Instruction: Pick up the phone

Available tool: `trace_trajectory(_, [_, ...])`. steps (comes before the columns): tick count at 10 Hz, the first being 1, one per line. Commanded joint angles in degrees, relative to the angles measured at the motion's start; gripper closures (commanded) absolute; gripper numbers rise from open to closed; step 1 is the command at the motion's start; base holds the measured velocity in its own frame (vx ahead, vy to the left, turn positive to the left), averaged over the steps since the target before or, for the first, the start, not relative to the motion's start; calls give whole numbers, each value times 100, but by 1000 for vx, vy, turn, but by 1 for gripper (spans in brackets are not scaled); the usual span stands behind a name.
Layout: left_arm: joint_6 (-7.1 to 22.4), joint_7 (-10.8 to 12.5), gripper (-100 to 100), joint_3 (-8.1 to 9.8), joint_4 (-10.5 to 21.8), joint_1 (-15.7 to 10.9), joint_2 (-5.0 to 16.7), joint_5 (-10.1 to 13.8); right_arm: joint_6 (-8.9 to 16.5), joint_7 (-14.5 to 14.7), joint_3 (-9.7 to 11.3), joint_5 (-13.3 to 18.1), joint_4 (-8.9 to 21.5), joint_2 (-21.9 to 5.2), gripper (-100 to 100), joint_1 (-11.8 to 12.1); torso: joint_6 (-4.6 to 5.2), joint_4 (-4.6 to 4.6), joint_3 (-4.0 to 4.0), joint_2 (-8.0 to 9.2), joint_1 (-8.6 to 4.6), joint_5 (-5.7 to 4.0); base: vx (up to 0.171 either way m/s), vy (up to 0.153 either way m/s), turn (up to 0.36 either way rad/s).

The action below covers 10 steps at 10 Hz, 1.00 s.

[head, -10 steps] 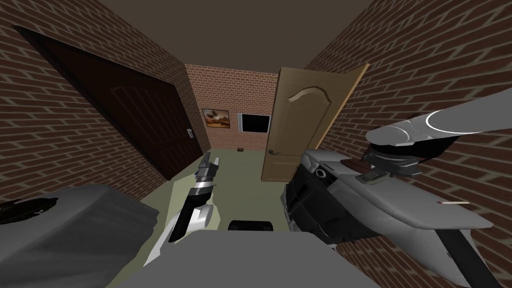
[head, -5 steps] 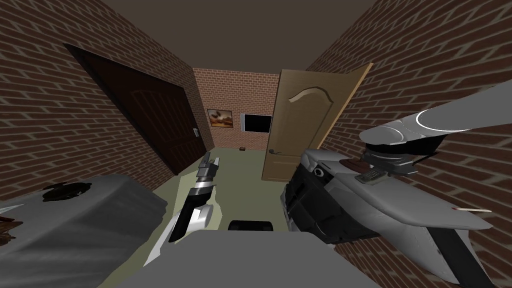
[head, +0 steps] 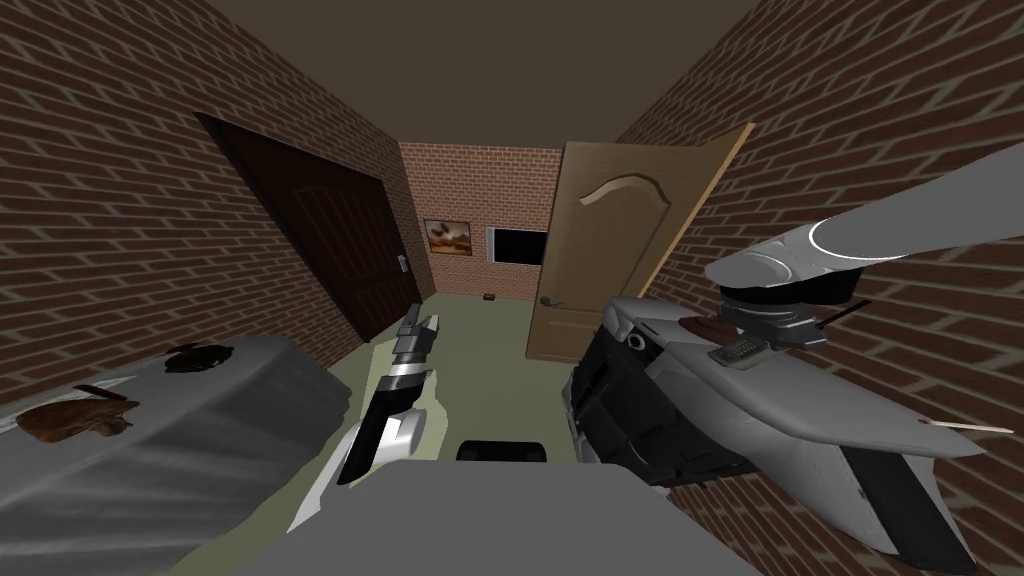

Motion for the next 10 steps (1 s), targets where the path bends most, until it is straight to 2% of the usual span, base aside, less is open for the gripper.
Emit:
trace_trajectory(1, [0, 0, 0, 0, 0, 0, 0, 0, -23, -286, -16, 93, -49, -36, 100, 3, 0, 0, 0, 0, 0, 0, -78, -75, -7])
trace_trajectory(3, [0, 0, 0, 0, 0, 2, 0, 0, -23, -517, -16, 93, -49, -36, 100, 3, 13, -2, -11, -25, 5, -5, 0, 0, -36])
trace_trajectory(4, [0, 0, 0, 0, 0, 2, -1, 0, -275, -723, -200, 383, -262, -248, 100, -19, 9, -4, -19, -37, 19, -1, -161, -34, 292])
trace_trajectory(5, [0, 0, 0, -1, 0, -1, 0, 0, -275, -875, -200, 474, -262, -248, 100, -19, -14, -1, -4, -5, 23, 5, -174, -71, 213])
trace_trajectory(7, [0, 0, 0, 0, 0, 2, 0, 0, -275, -1205, -200, 474, -262, -248, 100, -19, 16, 9, 5, -2, 5, 0, -43, -40, -20])
trace_trajectory(8, [0, 0, 0, 0, 0, 2, 0, 0, -275, -1257, -200, 474, -262, -248, 100, -19, 16, 7, -3, -17, 8, -1, 11, -4, -16])
trace_trajectory(9, [0, 0, 0, 0, 0, 2, 0, 0, -282, -1187, -198, 476, -263, -249, 100, -14, 12, 4, -10, -30, 16, 1, 5, 0, -4])
trace_trajectory(10, [0, 0, 0, 0, 0, 2, 0, 0, -283, -1208, -197, 477, -264, -248, 0, -14, 10, 3, -13, -34, 20, 3, 0, 0, 0])
